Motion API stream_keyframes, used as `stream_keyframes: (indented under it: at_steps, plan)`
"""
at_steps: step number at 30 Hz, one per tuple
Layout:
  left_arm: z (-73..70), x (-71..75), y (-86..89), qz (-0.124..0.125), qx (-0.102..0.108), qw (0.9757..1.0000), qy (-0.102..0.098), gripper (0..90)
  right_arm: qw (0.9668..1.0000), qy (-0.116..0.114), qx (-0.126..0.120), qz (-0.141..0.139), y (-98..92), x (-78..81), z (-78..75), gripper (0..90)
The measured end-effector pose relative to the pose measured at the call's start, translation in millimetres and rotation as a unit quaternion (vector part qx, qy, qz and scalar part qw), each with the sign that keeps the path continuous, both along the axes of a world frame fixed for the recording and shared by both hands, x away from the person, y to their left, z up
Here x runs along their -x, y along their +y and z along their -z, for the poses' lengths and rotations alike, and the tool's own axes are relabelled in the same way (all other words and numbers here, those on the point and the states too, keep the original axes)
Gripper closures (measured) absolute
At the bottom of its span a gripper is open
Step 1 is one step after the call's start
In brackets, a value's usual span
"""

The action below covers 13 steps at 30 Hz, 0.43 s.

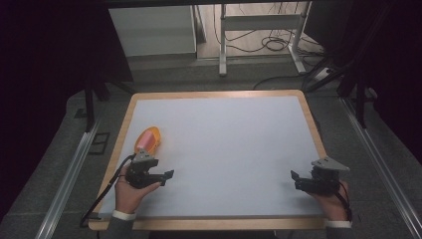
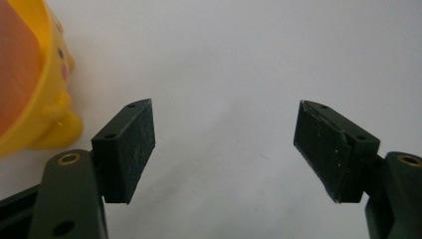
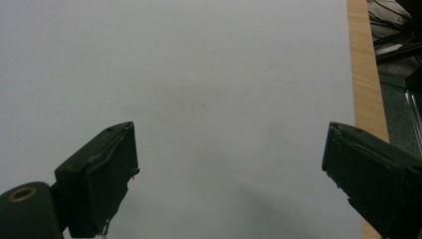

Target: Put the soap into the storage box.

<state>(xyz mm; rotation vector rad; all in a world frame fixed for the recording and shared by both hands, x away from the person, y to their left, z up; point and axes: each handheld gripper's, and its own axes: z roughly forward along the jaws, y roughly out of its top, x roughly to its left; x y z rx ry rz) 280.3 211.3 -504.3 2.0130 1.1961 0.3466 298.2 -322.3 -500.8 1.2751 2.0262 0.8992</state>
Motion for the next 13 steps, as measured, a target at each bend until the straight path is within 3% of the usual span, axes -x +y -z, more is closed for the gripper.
stream_keyframes:
  at_steps: [2, 13]
  plan:
    - [3.0, -0.7, 1.5, -0.003, -0.001, 1.0000, 0.009, 24.6, 1.0000, -0.002, -0.001, 0.000, -0.2, 0.2, -0.4, 7.2]
    - [2.0, 0.3, 8.6, -0.013, 0.008, 0.9999, 0.006, 23.6, 1.0000, -0.009, 0.002, -0.002, 2.6, 0.8, -0.2, 7.2]
